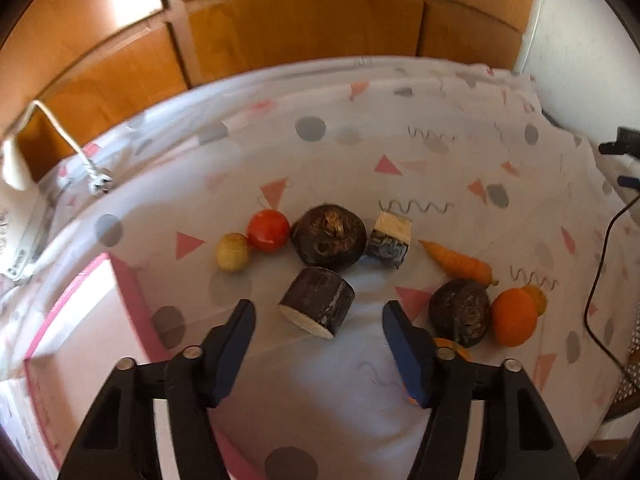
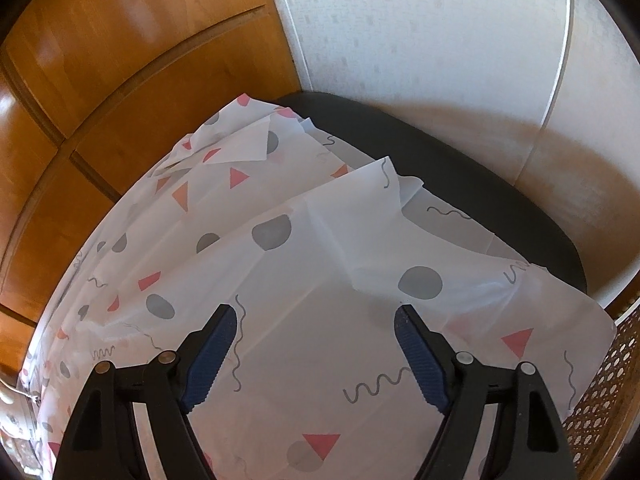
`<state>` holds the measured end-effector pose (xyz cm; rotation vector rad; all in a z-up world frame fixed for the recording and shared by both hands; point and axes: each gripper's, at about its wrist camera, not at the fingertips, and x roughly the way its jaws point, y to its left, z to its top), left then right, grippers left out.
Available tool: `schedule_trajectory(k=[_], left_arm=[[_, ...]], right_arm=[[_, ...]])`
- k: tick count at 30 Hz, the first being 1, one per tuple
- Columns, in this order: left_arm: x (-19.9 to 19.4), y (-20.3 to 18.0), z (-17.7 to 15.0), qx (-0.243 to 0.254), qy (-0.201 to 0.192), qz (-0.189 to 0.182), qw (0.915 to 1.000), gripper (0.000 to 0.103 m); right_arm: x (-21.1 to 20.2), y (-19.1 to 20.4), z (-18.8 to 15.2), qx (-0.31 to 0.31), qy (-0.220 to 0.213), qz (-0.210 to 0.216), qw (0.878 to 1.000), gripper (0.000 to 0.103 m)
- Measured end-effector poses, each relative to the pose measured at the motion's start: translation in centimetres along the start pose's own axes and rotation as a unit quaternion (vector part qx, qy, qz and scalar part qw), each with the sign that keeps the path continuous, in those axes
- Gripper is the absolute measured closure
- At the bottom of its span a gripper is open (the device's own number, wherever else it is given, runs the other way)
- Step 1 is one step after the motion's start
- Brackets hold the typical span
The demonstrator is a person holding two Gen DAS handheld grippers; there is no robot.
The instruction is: Organize fruits
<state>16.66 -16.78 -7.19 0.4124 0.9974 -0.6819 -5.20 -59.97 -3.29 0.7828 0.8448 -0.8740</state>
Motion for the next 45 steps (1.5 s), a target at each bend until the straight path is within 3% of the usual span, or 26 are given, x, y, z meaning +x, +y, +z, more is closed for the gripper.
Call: schedule_trajectory(k=[2, 6, 11, 15, 19, 24, 28, 36, 43, 45], left_arm=[[0.9, 0.2, 0.2, -0.008, 0.011, -0.009, 0.9999, 0.061], [0.8, 0.6, -0.1, -0.031, -0.002, -0.024, 0.9992, 0.062], [-2.6, 1.7, -1.7, -0.091, -0.043, -0.040, 0.9941, 0.062], [-5.5, 3.3, -3.8, -0.143, -0.066, -0.024, 0.9873, 0.062], [-7.7, 5.4, -6.5, -0.190, -0.075, 0.017, 0.9787, 0.062], [-9.1, 8.9, -10.0, -0.264, -0.065, 0.078, 0.9592, 0.062], [-9.5, 10.7, -13.1, -0.306, -0.050, 0.118, 0.9435, 0.062], [-9.7, 10.5, -16.2, -0.332, -0.041, 0.152, 0.9302, 0.061], [-10.1, 10.4, -17.4, -0.342, -0.043, 0.159, 0.9250, 0.061], [-10.5, 10.3, -17.5, -0.344, -0.047, 0.161, 0.9238, 0.056]], right_arm=[[0.1, 0.0, 0.0, 0.002, 0.002, -0.001, 1.000, 0.020], [0.3, 0.4, 0.0, -0.006, 0.004, -0.006, 1.000, 0.020], [0.3, 0.5, 0.0, -0.013, 0.005, -0.006, 1.000, 0.021], [0.3, 1.2, -0.1, -0.032, 0.006, -0.006, 0.999, 0.022], [0.4, 1.6, -0.3, -0.042, 0.009, -0.005, 0.999, 0.022], [0.3, 2.2, -0.5, -0.059, 0.011, 0.011, 0.998, 0.023], [0.3, 4.8, -1.7, -0.126, 0.020, 0.037, 0.991, 0.023], [0.3, 7.3, -3.4, -0.192, 0.021, 0.048, 0.980, 0.025], [0.3, 9.0, -4.5, -0.232, 0.032, 0.074, 0.969, 0.030], [0.2, 9.5, -4.9, -0.245, 0.034, 0.082, 0.965, 0.034]])
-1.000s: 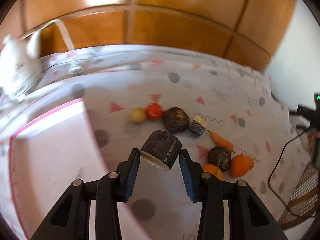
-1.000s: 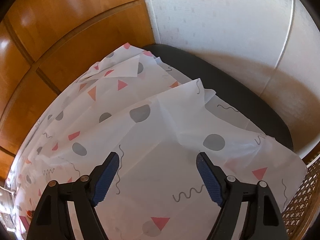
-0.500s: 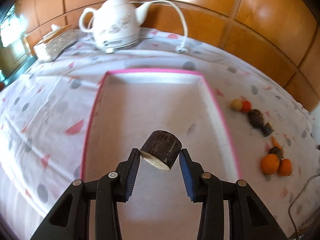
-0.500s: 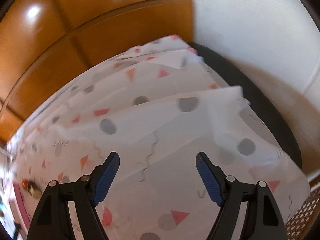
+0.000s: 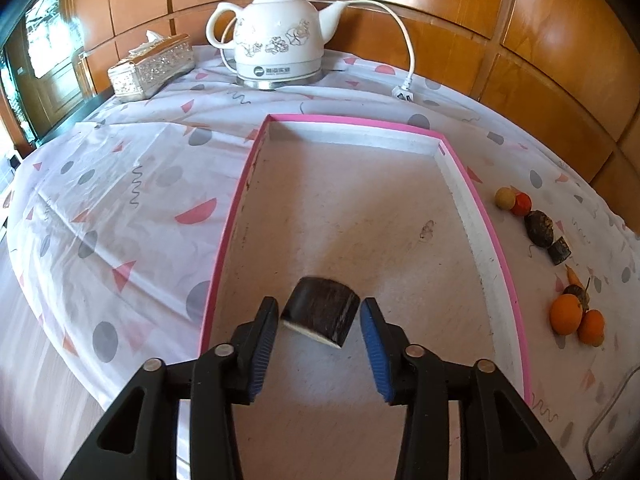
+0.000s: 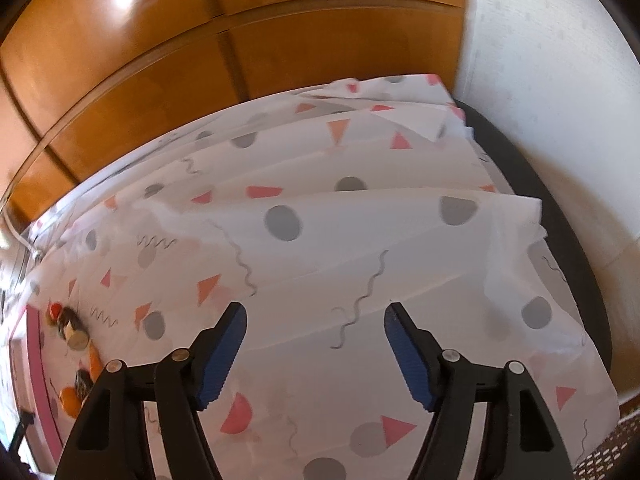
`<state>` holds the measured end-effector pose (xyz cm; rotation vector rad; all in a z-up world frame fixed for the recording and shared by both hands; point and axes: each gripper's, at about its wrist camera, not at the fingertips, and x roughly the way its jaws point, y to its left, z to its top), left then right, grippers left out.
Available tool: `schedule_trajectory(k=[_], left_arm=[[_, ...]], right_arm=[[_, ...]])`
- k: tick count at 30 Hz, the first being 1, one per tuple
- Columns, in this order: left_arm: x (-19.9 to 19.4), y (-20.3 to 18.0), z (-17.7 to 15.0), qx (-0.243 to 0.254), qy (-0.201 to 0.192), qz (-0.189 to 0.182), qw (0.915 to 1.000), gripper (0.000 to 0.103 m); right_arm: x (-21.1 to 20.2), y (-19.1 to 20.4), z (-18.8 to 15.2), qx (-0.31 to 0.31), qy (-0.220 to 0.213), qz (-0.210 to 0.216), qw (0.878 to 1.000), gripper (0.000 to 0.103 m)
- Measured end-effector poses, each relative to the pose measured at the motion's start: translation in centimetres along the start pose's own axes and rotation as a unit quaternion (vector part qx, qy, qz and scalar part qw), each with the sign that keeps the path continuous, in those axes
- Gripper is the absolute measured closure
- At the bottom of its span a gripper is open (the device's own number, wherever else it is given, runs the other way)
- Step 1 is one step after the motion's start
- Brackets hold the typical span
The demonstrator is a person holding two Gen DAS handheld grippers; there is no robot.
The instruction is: Organize fruits
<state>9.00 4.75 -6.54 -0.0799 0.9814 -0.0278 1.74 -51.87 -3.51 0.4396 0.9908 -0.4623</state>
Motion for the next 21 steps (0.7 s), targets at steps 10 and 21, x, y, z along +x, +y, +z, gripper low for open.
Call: schedule_trajectory(k=[10, 21], left_arm=[[-2.7, 1.1, -0.9, -0.019, -0.025, 0.005, 0.9995, 0.043], [-4.7, 2.3, -2.7, -0.038, -0.032, 0.006, 0.9987, 0.041]], right_arm=[[0.0, 4.5, -1.3, -0.088, 0.009, 0.071, 0.994, 0.054], [-0.5, 11.9, -5.5, -0.252, 0.040, 0.160, 0.954, 0.069]])
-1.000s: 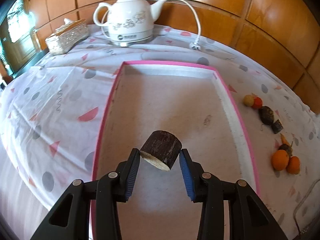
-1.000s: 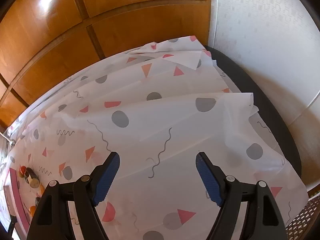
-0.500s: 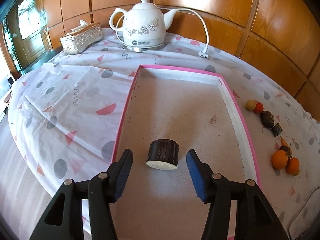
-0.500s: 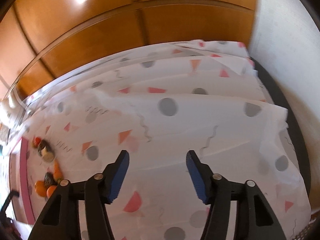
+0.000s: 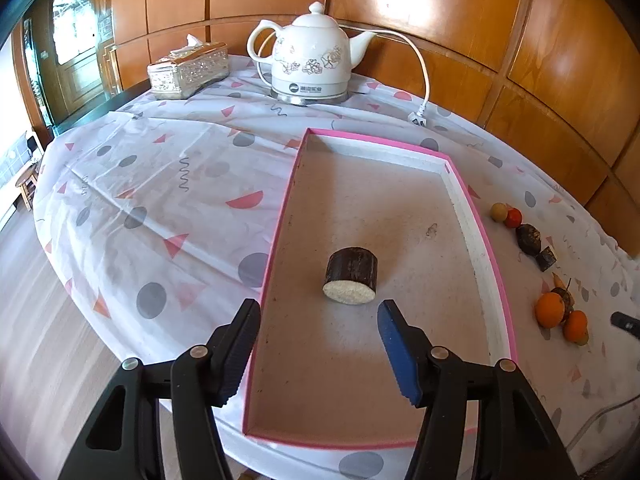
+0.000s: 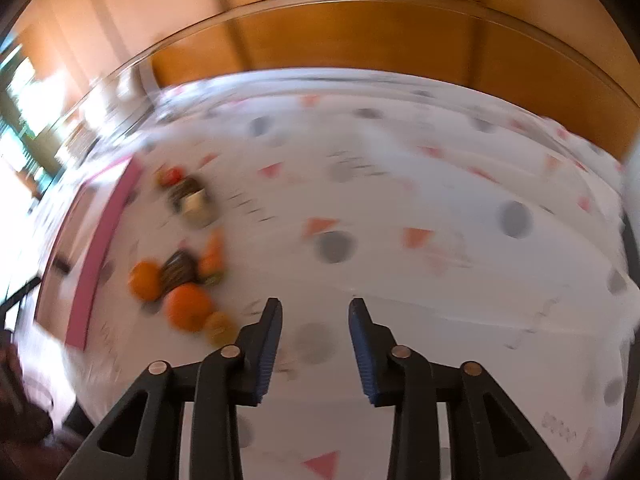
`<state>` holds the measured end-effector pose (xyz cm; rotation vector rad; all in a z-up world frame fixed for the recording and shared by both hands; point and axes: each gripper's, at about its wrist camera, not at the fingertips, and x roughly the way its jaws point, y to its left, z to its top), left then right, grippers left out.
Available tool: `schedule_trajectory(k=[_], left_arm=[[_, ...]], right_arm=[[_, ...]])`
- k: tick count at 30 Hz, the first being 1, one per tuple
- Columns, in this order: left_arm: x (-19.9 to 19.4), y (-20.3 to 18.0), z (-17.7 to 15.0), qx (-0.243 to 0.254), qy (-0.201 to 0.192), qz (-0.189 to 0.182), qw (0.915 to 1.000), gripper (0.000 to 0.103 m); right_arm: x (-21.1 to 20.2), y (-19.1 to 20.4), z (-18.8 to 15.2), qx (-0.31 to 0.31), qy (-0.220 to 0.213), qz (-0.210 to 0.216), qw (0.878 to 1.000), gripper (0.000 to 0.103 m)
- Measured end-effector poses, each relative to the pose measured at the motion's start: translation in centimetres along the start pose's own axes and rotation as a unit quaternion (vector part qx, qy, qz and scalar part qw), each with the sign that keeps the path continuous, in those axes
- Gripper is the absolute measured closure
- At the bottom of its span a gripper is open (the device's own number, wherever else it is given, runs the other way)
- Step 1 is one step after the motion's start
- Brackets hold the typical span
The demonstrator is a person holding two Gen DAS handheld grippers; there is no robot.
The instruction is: Organize fruits
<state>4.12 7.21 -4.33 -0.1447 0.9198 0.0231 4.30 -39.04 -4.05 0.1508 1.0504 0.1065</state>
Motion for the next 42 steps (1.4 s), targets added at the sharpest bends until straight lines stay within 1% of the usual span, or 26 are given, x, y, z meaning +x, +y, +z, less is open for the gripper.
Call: schedule_trajectory(k=[3, 6, 9, 14, 19, 22, 23, 24, 26, 28, 30, 33, 36, 42], left_arm=[[-0.7, 0.2, -0.2, -0.003, -0.007, 0.000, 1.0000, 0.041], [-1.3, 0.4, -0.3, -0.008, -0.014, -0.001, 0.9999, 0.041], [-1.8, 0.4, -0.3, -0.010, -0.020, -0.002, 0.9998, 0.040], [-2.4, 0.3, -0.5, -0.012, -0.023, -0.005, 0.9997, 0.037], [-2.5, 0.0, -0.8, -0.011, -0.018, -0.007, 0.9998, 0.037], [-2.6, -0.1, -0.9, -0.010, -0.018, -0.007, 0.9998, 0.036], [-2.6, -0.1, -0.9, -0.010, -0.018, -0.007, 0.9998, 0.036], [-2.6, -0.1, -1.0, -0.010, -0.018, -0.007, 0.9998, 0.036], [-2.6, -0.1, -1.0, -0.011, -0.019, -0.007, 0.9998, 0.036], [-2.6, -0.2, -1.1, -0.011, -0.023, -0.005, 0.9997, 0.036], [-2.5, -0.1, -1.2, -0.013, -0.023, -0.003, 0.9997, 0.036], [-2.4, 0.1, -1.3, -0.014, -0.021, -0.001, 0.9997, 0.036], [-2.5, 0.5, -1.3, -0.021, -0.023, -0.003, 0.9995, 0.035], [-2.6, 1.3, -1.3, -0.030, -0.028, -0.005, 0.9991, 0.035]], right_arm=[[0.7, 2.4, -0.5, -0.043, 0.012, 0.017, 0.999, 0.069], [1.1, 3.9, -0.8, -0.070, 0.021, 0.033, 0.997, 0.070], [1.7, 5.4, -1.1, -0.098, 0.030, 0.038, 0.994, 0.069], [2.8, 6.6, -1.3, -0.129, 0.044, 0.026, 0.990, 0.069], [3.7, 7.3, -1.6, -0.153, 0.051, 0.002, 0.987, 0.069], [4.5, 7.9, -1.5, -0.166, 0.056, -0.003, 0.985, 0.070], [4.8, 8.1, -1.4, -0.171, 0.056, -0.003, 0.984, 0.071], [5.0, 8.3, -1.4, -0.177, 0.057, -0.005, 0.983, 0.078], [5.2, 8.6, -1.5, -0.188, 0.059, -0.008, 0.980, 0.078], [5.0, 8.5, -1.6, -0.185, 0.061, 0.000, 0.981, 0.078], [4.9, 8.5, -1.8, -0.188, 0.063, -0.003, 0.980, 0.078], [4.7, 8.3, -1.7, -0.175, 0.065, 0.004, 0.982, 0.078], [3.9, 7.9, -1.4, -0.157, 0.055, 0.008, 0.986, 0.078], [1.8, 6.9, -0.5, -0.112, 0.019, 0.018, 0.993, 0.078]])
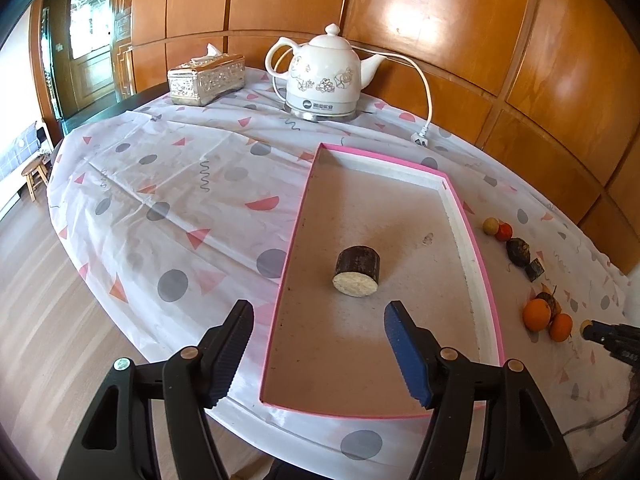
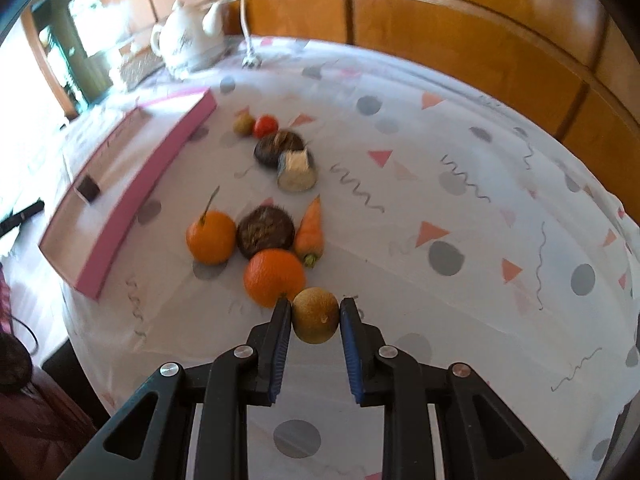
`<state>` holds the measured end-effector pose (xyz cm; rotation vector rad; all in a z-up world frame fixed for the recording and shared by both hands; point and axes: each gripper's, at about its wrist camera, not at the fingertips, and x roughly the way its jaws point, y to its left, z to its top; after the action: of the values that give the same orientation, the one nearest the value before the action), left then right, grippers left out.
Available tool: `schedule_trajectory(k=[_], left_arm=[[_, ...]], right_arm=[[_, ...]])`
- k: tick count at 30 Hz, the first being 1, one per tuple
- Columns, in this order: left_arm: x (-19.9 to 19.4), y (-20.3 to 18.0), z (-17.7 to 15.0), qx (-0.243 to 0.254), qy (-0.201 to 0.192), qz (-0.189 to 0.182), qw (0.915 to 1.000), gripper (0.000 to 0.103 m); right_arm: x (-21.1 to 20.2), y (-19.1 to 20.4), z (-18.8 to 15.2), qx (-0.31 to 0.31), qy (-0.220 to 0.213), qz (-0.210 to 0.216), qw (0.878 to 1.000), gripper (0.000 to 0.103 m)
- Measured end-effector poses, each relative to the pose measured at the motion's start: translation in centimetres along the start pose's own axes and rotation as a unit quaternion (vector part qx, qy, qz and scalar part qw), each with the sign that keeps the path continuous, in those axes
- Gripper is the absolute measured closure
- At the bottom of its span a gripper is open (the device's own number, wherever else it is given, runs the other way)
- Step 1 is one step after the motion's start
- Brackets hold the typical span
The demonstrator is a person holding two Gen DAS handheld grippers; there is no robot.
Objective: Organize fruits
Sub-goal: 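Grasp the yellow lime with the right gripper, then carry the yellow lime into the tray and open the right gripper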
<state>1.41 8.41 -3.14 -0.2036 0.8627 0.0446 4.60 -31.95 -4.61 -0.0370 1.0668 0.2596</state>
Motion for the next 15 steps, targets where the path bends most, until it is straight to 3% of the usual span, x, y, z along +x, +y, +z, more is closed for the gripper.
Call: schedule_trajectory(k=[4, 10, 15], left_arm=[[0.4, 0.4, -0.1, -0.008, 0.006, -0.002, 0.9999, 0.035], [0.3, 0.8, -0.1, -0.014, 0.001, -0.003, 0.9999, 0.035], [0.6, 1.5, -0.1, -0.023, 0.008, 0.001, 0.9997, 0.035]], right_arm=[[-1.2, 1.1, 0.8, 0.005, -0.015, 0.015, 1.000, 0.078], [-2.0, 6.8, 3.5, -0.045, -0.044, 0.056, 0.996, 0.078], [-0.2, 12.4, 5.2, -0.067, -0.048, 0.110, 0.991, 0.078]])
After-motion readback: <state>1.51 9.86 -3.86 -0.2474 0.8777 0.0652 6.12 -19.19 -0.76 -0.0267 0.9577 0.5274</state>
